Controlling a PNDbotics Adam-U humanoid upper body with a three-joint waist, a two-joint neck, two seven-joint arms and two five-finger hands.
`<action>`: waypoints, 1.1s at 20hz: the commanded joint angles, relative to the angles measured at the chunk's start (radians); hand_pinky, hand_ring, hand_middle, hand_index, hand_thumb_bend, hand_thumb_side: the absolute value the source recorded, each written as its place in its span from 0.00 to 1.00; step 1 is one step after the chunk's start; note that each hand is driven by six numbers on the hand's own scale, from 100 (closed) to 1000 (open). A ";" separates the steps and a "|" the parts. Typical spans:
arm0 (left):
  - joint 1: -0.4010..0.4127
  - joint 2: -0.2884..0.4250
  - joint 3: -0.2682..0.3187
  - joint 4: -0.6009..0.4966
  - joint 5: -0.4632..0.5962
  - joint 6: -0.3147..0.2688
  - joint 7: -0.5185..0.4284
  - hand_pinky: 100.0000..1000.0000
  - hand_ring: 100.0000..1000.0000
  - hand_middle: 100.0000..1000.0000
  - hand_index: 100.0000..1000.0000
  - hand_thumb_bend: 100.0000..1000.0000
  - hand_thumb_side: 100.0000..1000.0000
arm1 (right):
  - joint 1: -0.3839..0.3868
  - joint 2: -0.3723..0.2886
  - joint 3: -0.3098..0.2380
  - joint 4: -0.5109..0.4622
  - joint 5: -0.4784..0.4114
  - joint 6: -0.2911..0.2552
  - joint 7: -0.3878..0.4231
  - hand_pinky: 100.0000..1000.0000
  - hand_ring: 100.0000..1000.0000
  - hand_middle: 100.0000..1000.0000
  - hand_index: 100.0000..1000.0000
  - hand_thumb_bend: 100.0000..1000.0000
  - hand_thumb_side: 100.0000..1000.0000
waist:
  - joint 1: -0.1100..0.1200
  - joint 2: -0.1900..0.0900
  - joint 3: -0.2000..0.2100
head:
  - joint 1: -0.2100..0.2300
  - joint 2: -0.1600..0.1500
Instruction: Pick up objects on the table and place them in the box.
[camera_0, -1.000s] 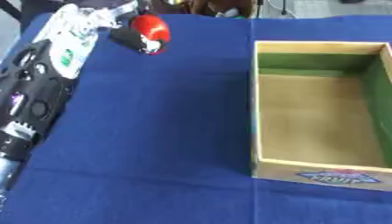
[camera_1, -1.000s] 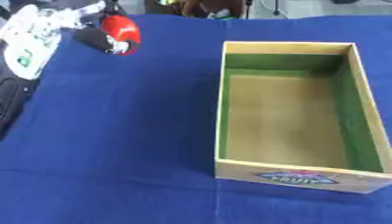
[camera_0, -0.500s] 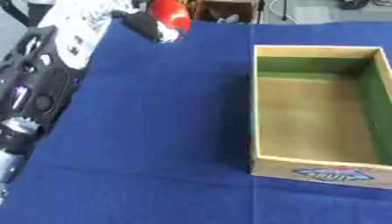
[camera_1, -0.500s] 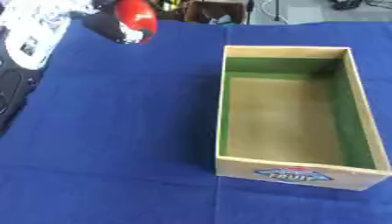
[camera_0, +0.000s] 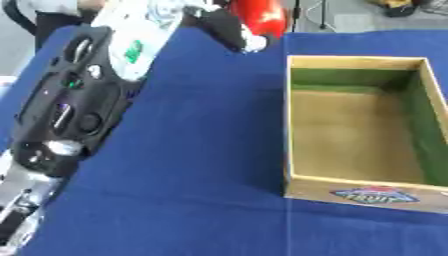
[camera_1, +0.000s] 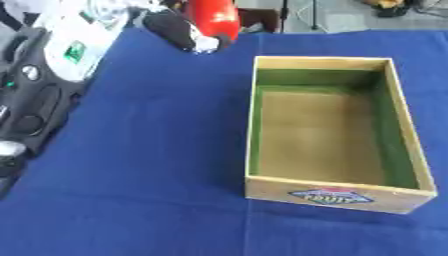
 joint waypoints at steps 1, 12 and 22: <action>-0.037 -0.047 -0.008 -0.025 -0.003 0.001 0.002 0.08 0.41 0.40 0.63 0.00 0.39 | -0.018 -0.017 -0.004 -0.014 -0.008 -0.002 0.006 0.75 0.72 0.74 0.74 0.00 0.89 | -0.002 -0.033 -0.003 | -0.004 0.013; -0.023 -0.214 -0.044 -0.005 -0.077 -0.020 0.039 0.08 0.40 0.40 0.63 0.00 0.39 | -0.055 -0.005 0.003 -0.014 -0.014 -0.014 0.013 0.75 0.72 0.74 0.74 0.00 0.89 | 0.002 -0.025 -0.039 | -0.039 0.015; 0.024 -0.322 -0.066 0.161 -0.278 -0.075 0.086 0.09 0.41 0.43 0.62 0.00 0.38 | -0.072 0.004 0.003 -0.014 -0.018 -0.025 0.007 0.75 0.72 0.74 0.74 0.00 0.89 | 0.005 -0.014 -0.049 | -0.031 -0.004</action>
